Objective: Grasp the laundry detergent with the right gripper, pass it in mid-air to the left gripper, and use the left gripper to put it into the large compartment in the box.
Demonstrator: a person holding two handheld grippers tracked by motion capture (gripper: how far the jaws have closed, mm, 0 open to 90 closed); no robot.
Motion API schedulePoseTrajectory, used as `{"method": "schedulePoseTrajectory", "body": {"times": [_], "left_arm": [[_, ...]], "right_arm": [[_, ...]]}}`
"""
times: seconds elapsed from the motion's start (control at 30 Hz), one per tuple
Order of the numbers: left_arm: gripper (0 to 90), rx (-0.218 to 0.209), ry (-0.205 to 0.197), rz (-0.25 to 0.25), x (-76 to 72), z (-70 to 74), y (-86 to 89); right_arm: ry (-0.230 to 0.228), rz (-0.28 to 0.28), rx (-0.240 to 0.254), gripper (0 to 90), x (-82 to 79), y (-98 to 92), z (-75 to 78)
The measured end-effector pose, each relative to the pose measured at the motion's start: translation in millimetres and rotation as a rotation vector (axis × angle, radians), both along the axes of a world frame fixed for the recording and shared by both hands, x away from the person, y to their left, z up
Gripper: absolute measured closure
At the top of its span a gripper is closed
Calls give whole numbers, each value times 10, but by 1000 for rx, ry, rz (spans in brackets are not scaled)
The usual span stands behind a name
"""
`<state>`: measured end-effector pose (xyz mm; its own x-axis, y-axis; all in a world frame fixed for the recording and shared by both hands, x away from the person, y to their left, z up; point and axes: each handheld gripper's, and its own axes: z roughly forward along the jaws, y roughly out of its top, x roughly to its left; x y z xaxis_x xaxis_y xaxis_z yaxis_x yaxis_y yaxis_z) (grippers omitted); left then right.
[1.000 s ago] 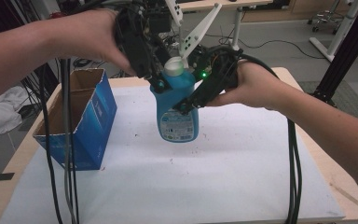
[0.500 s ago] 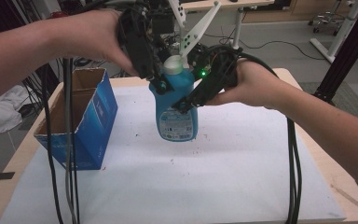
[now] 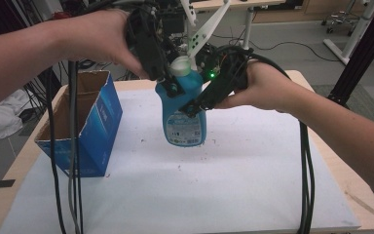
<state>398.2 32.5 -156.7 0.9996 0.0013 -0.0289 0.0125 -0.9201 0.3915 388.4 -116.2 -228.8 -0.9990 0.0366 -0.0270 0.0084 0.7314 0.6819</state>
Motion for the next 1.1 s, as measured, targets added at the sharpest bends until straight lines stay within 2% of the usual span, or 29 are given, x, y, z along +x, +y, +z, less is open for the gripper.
{"method": "schedulePoseTrajectory", "body": {"times": [0.27,0.57,0.8,1.1], "left_arm": [[198,16,8,3,-3,-25,-33],[212,11,9,15,-12,-55,-40],[272,15,2,10,-24,-52,-41],[307,11,3,23,-16,-48,-34]], "right_arm": [[0,2,3,477,-2,-1,3],[-7,-3,8,477,-1,-15,14],[-13,0,5,477,6,-18,9],[-10,-1,8,477,4,-23,10]]}}
